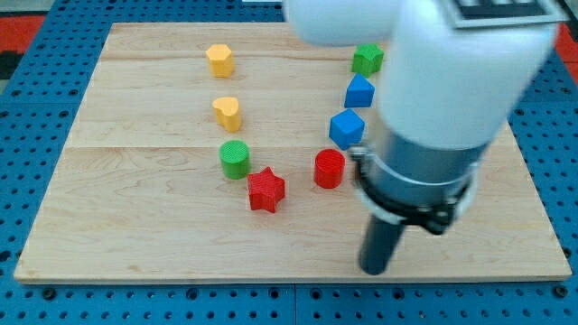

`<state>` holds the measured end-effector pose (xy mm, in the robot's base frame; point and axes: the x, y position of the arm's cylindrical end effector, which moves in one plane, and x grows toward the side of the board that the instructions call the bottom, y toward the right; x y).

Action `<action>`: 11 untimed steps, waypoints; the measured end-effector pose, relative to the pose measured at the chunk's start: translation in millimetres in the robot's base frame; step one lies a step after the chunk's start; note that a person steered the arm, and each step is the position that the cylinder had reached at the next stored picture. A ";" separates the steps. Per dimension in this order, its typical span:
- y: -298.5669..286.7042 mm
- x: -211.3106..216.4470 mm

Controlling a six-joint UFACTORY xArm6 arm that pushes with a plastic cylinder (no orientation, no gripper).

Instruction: Move the red star slightly right

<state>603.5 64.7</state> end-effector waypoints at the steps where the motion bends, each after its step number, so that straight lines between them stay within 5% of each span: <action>1: -72.1 -3.4; 3: -164.9 -54.2; 5: -147.8 -95.5; 9: -98.2 -89.5; 11: -126.1 -54.7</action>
